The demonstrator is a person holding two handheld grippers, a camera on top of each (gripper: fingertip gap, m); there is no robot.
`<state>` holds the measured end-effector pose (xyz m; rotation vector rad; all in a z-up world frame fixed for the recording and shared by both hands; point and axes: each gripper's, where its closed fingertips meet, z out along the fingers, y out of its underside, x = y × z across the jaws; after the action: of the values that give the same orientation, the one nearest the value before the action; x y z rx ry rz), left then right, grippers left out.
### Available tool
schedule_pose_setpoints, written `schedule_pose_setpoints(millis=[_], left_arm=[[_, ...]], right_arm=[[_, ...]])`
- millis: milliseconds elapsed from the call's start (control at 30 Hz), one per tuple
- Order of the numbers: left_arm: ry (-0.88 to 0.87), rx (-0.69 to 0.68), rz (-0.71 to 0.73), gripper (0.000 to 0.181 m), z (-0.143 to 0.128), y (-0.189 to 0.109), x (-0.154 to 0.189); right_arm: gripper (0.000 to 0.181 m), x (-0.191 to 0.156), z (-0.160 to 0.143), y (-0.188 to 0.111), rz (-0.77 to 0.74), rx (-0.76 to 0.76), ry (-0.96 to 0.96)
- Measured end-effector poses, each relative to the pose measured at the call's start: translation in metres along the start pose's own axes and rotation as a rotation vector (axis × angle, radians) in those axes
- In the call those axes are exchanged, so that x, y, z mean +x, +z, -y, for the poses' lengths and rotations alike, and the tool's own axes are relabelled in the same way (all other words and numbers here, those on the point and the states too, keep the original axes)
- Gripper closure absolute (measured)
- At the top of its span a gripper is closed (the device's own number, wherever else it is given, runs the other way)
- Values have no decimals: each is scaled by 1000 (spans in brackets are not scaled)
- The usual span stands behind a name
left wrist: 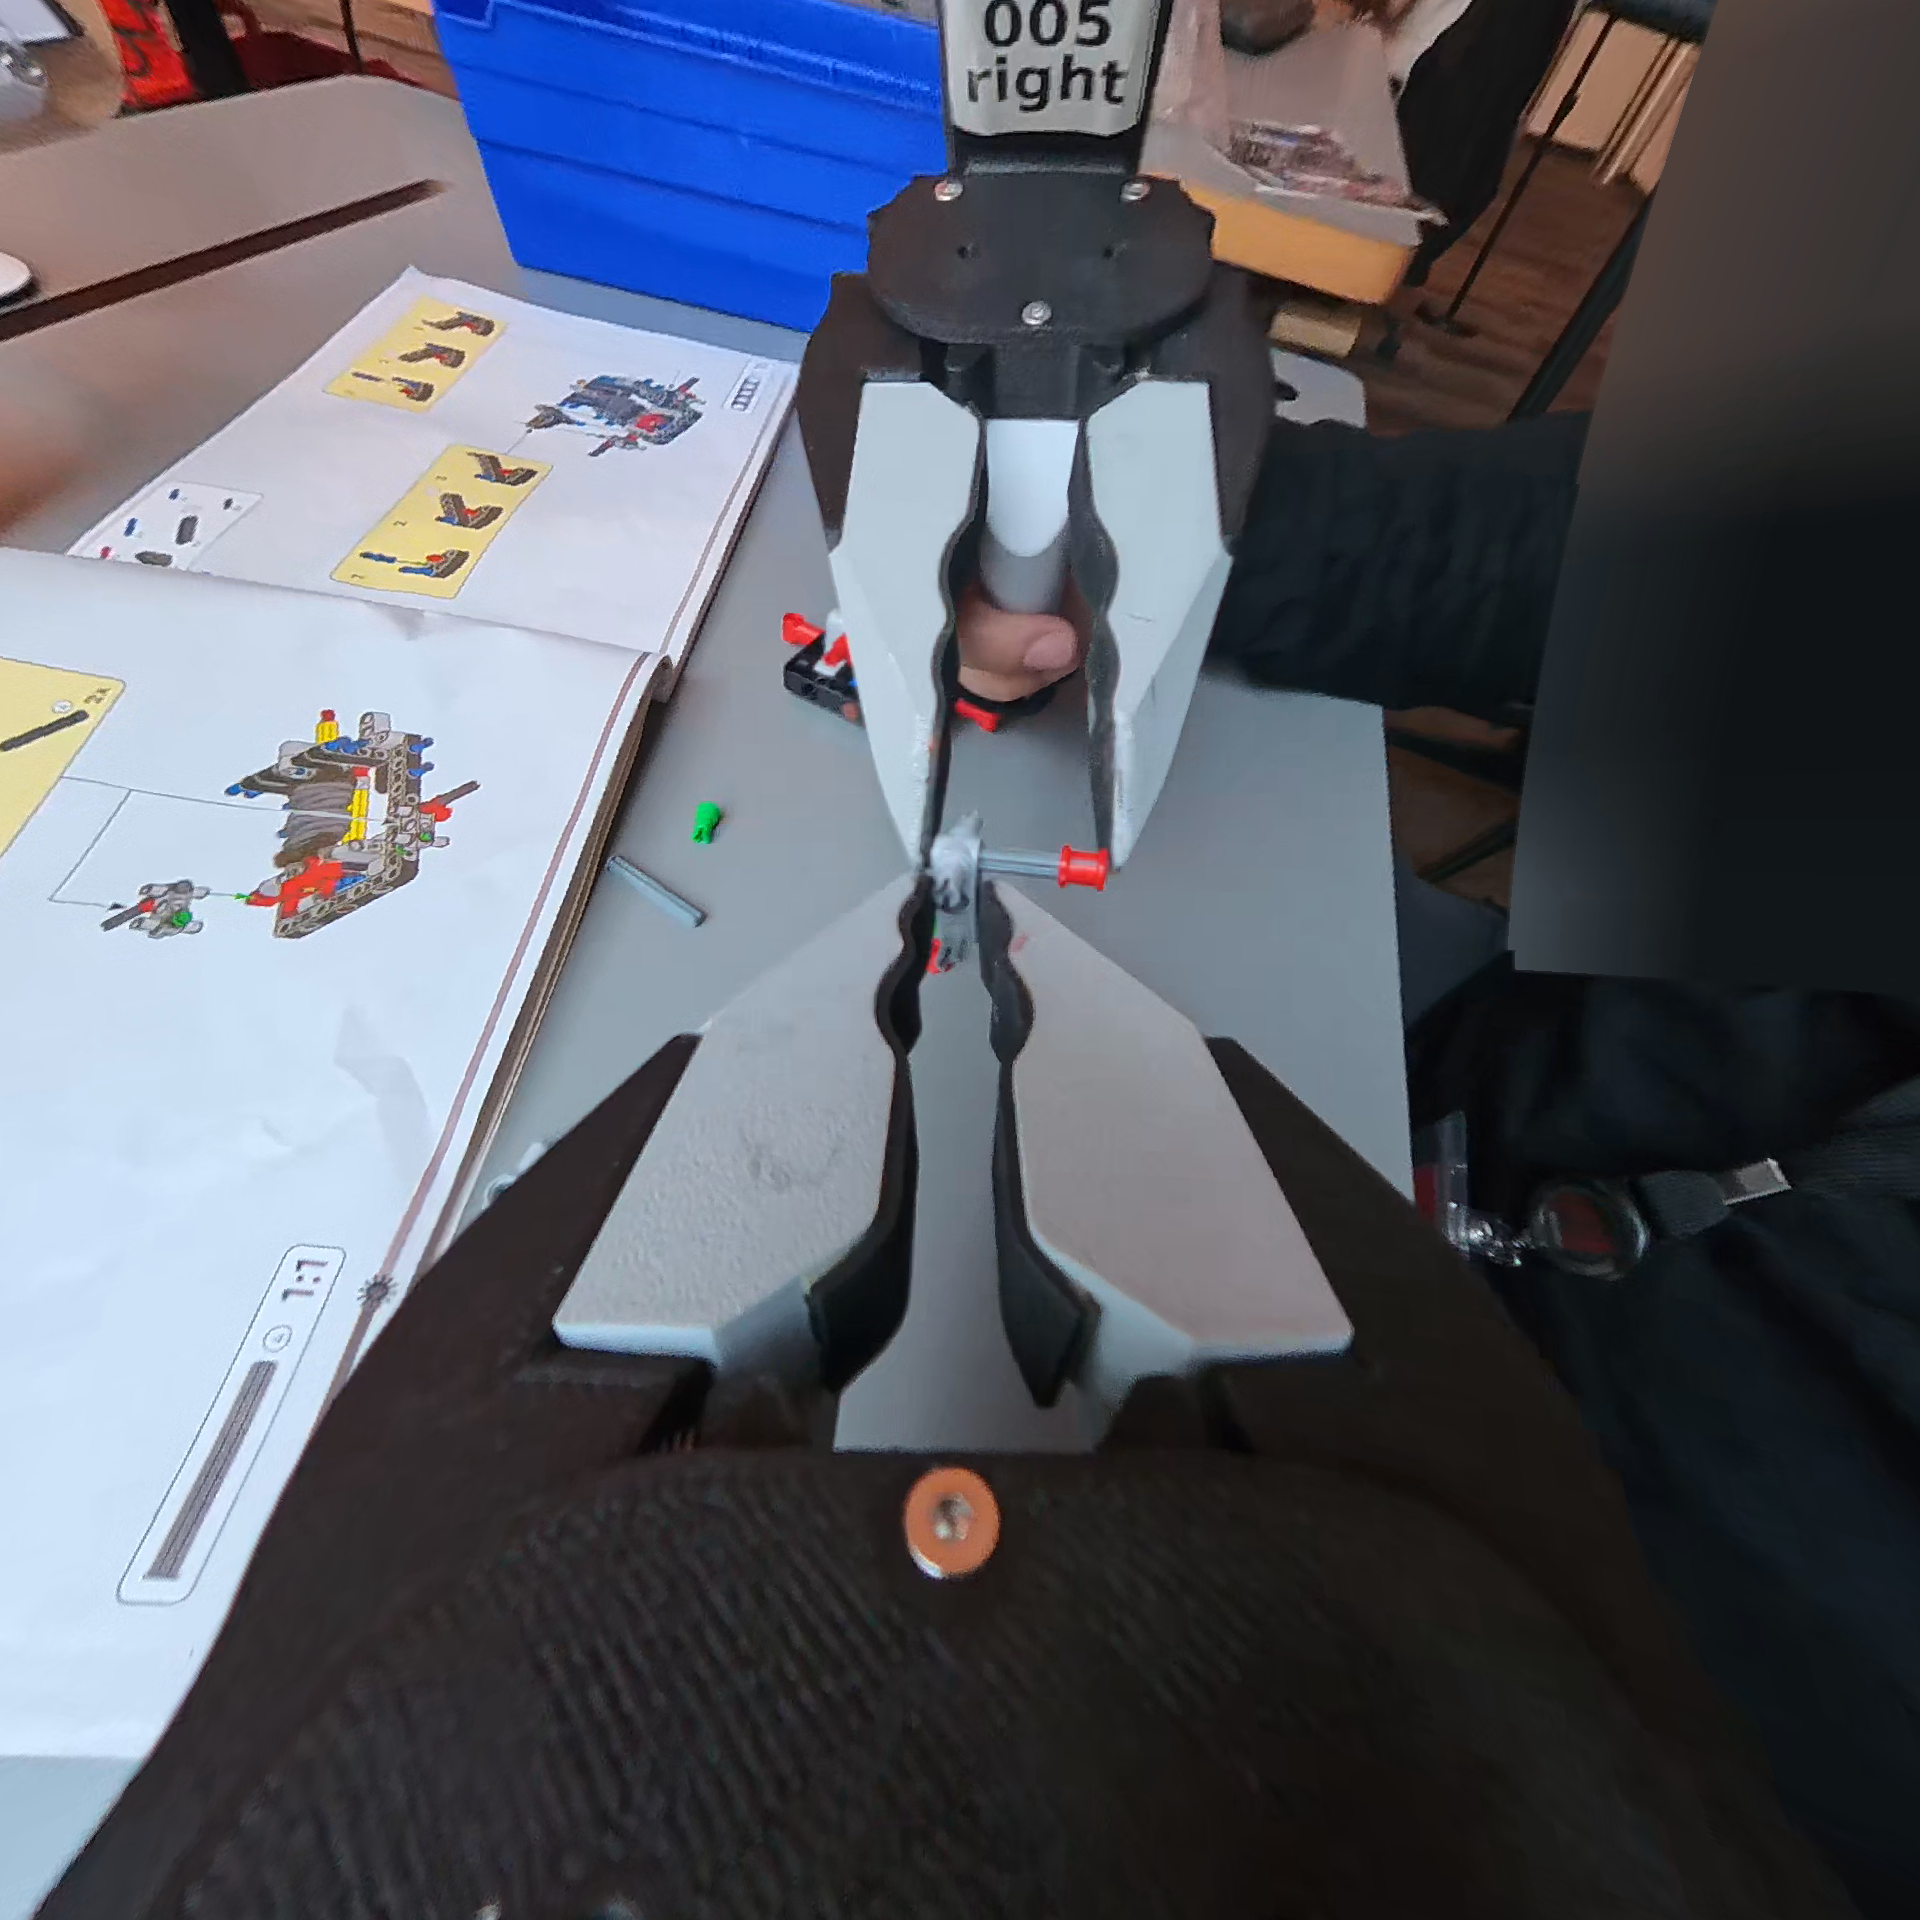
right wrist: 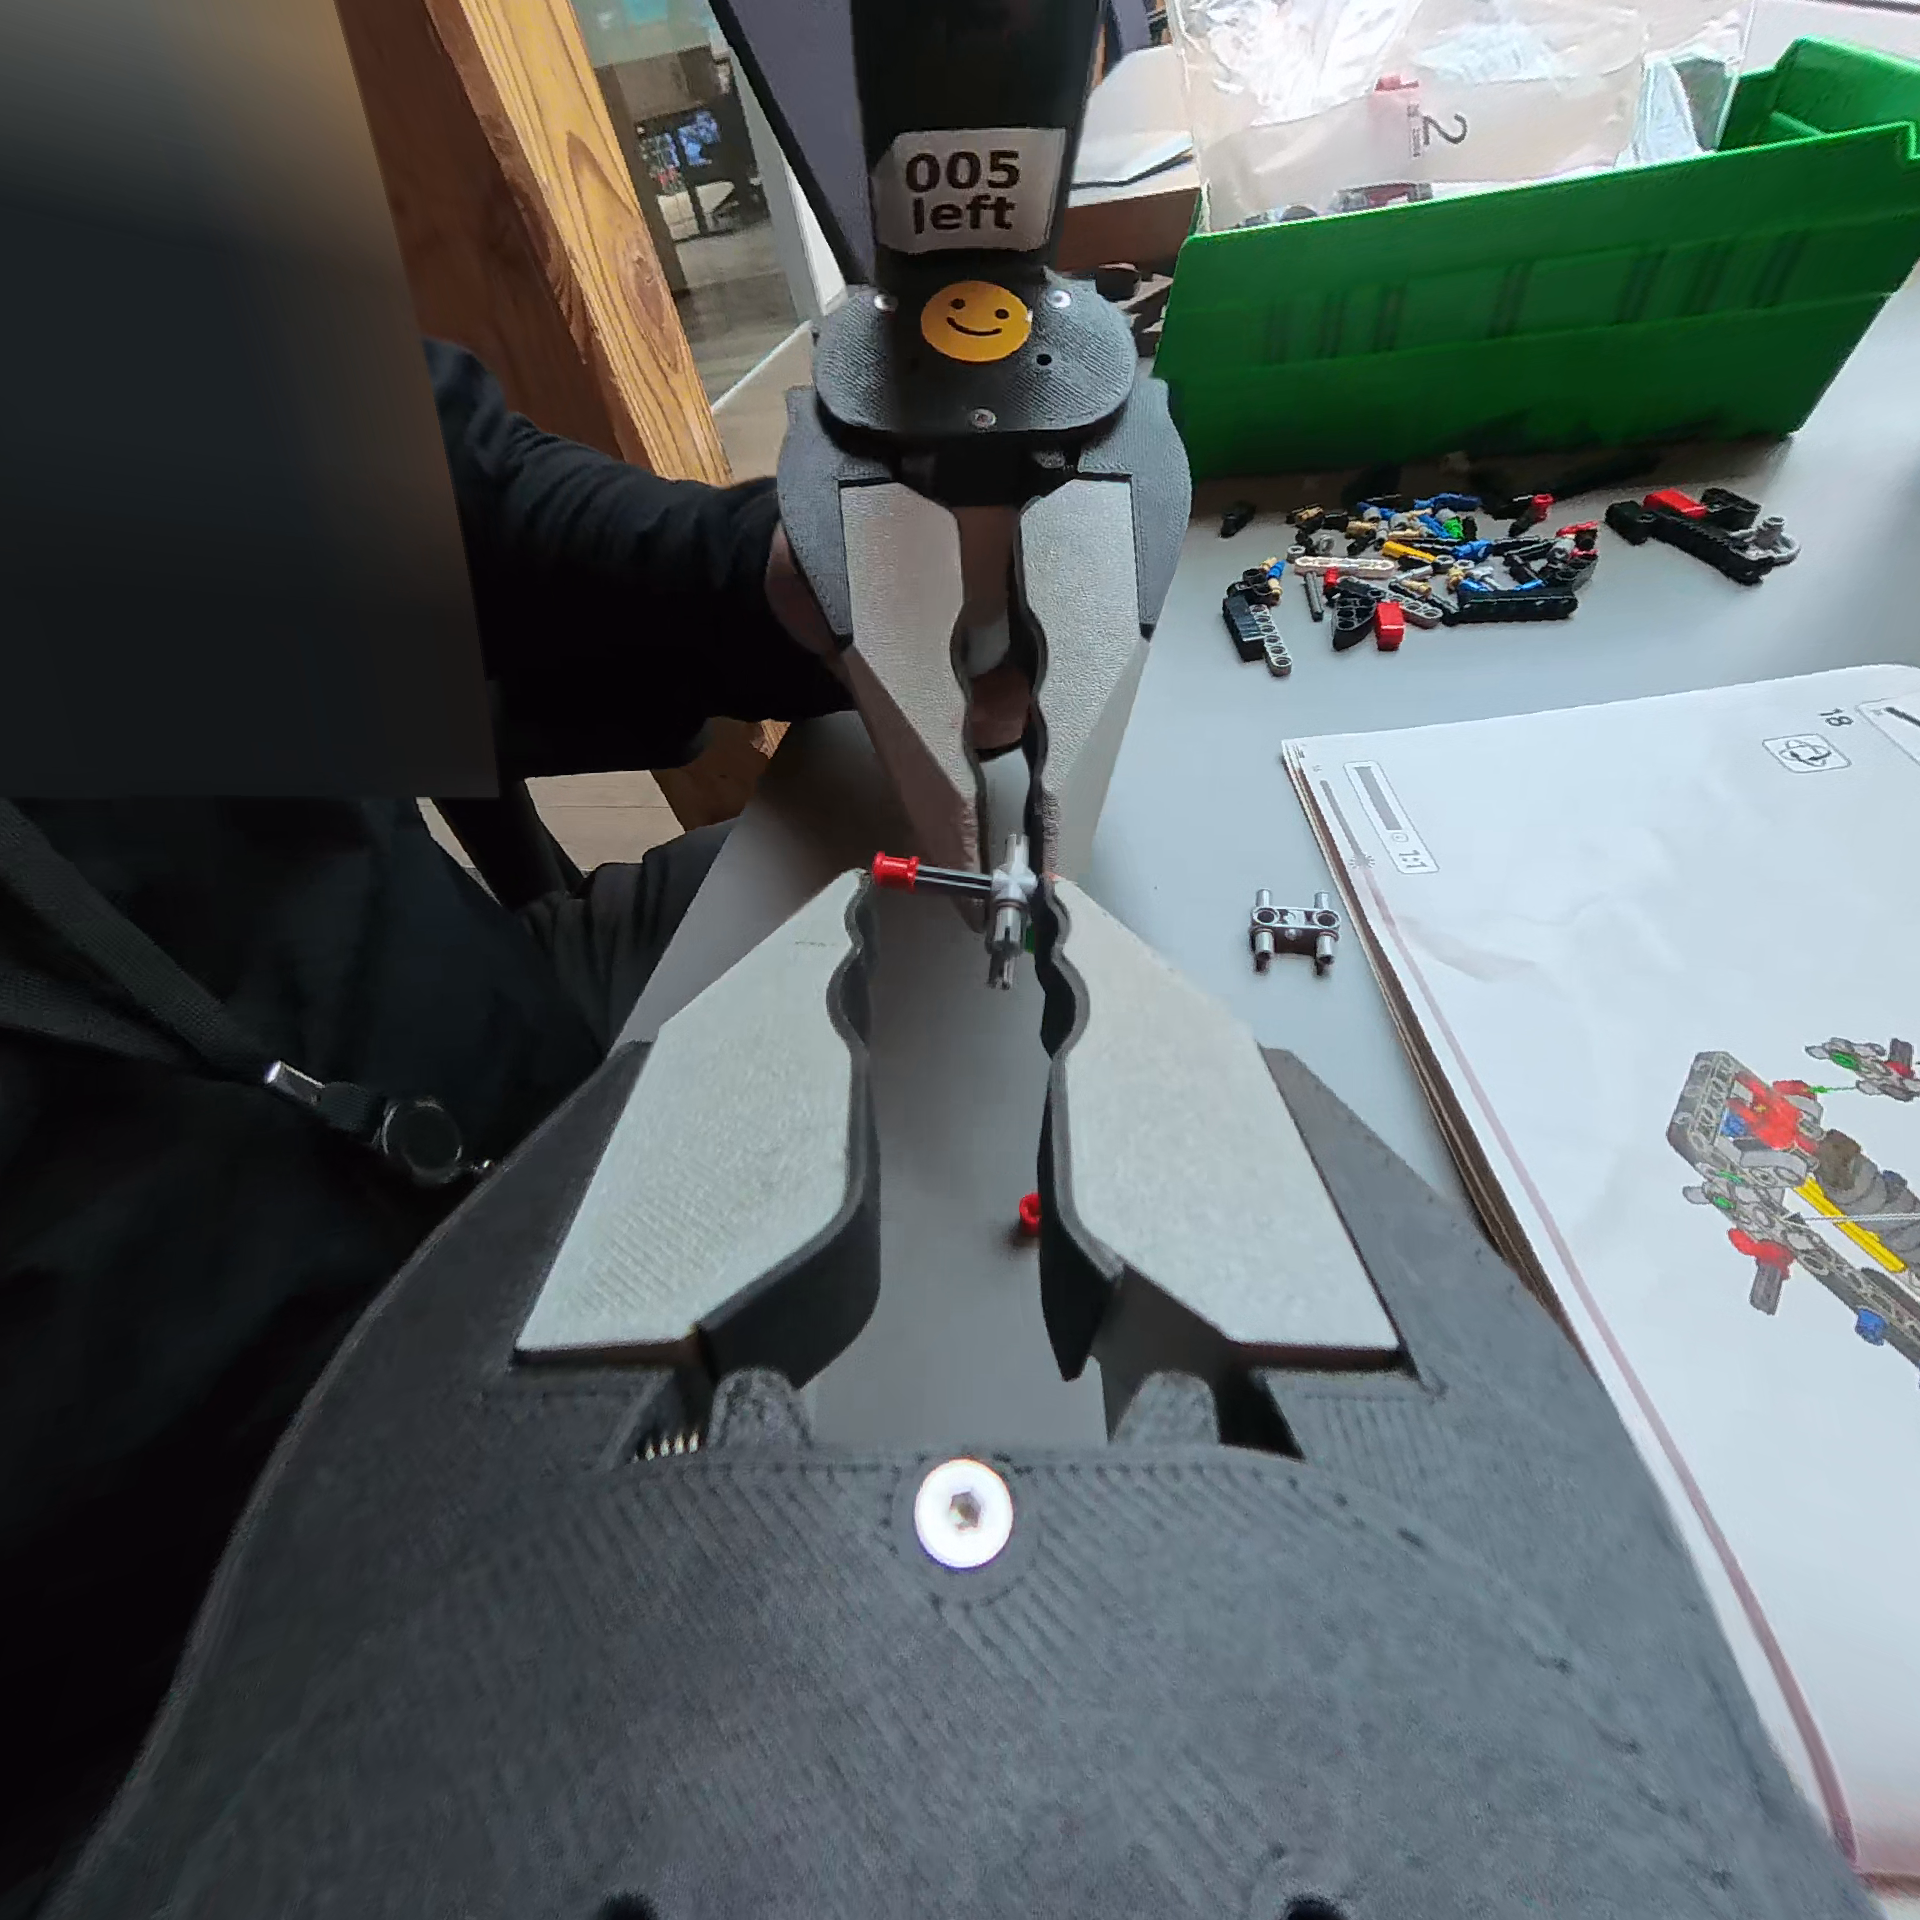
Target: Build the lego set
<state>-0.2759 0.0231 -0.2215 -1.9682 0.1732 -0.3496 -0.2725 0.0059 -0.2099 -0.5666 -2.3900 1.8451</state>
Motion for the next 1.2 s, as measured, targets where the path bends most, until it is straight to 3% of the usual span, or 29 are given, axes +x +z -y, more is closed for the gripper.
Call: schedule_pose_setpoints(millis=[367, 567, 667, 733, 833, 1000, 1133, 1200], left_arm=[[-114, 142, -126, 168, 14, -9, 4], [-161, 179, -164, 173, 19, -10, 7], [-183, 206, -168, 176, 22, -13, 6], [-191, 228, -157, 176, 25, -15, 3], [-194, 235, -141, 176, 25, -16, 0], [-184, 249, -122, 176, 28, -17, -2], [-162, 261, -121, 176, 31, -18, 0], [-143, 252, -106, 176, 29, -18, 0]], right_arm=[[154, -8, 8, -6, 91, 63, 72], [154, -8, 12, -6, 90, 84, 75], [160, -3, 16, -7, 33, 96, 41], [151, 0, 20, -10, -12, 109, 8], [152, -3, 23, -14, 7, 120, 8], [152, 7, 18, -12, -98, 62, -64], [177, 10, 14, -5, -174, 2, -149], [179, 12, 13, -4, -212, -17, -205]])
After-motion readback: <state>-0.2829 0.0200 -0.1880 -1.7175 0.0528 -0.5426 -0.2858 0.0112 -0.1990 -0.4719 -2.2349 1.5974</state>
